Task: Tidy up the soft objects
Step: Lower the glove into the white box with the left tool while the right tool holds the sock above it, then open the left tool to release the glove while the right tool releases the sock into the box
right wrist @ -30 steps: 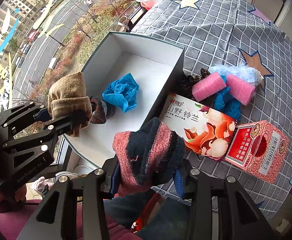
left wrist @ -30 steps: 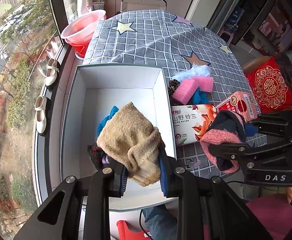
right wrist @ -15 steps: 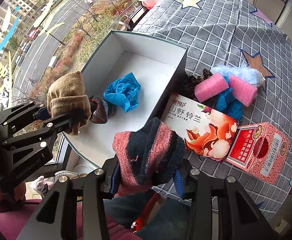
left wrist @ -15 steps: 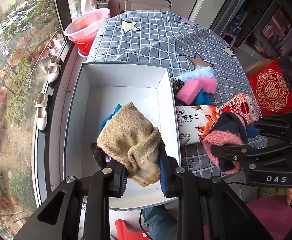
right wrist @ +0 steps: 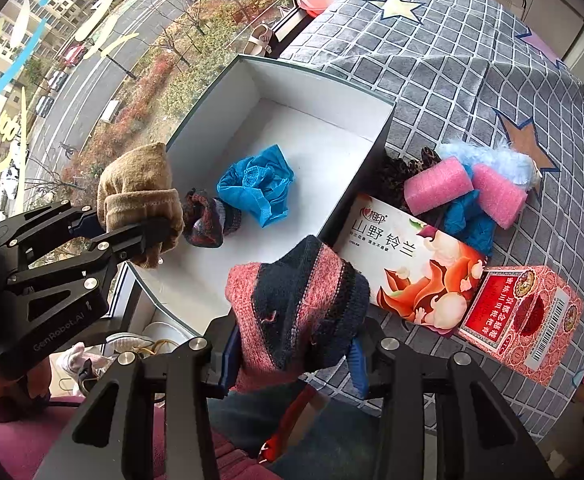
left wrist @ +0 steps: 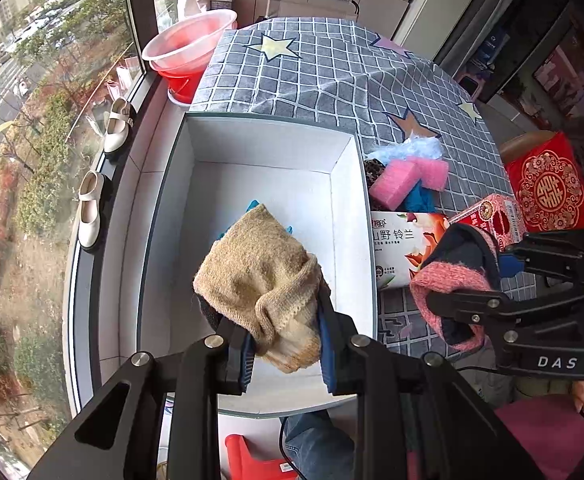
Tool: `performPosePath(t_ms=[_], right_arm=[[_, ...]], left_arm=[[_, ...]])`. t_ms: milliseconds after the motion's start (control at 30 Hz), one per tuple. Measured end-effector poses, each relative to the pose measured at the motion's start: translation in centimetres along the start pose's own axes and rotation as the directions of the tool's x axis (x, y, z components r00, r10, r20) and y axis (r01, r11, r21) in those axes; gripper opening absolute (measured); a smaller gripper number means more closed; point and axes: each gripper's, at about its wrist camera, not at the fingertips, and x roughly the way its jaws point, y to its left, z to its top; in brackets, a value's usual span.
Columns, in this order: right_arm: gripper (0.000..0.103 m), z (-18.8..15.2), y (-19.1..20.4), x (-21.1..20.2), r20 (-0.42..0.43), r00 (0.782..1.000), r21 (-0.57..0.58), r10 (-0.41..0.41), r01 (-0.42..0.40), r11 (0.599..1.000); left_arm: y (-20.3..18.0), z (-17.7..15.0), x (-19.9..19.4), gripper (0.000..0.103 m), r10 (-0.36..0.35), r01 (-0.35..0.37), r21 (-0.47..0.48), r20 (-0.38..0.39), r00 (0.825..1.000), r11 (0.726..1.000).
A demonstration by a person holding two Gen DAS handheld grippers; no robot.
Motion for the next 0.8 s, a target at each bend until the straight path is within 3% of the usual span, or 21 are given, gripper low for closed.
performPosePath(t_ms=[667, 800], right_arm=[[0.044, 4.6, 2.4, 1.4, 0.001, 1.000, -0.085, 0.019, -0.019, 0.996], [0.044, 5.7, 3.0, 1.5, 0.004, 1.000, -0.110, 0.019, -0.018, 0.994]], left_arm=[[1.0, 0.2, 1.6, 0.029, 0.035, -0.036, -0.022, -0.036, 0.999, 0.999], [1.0, 0.1, 1.7, 0.035, 0.047, -0.048, -0.028, -0.033, 0.998, 0.998]])
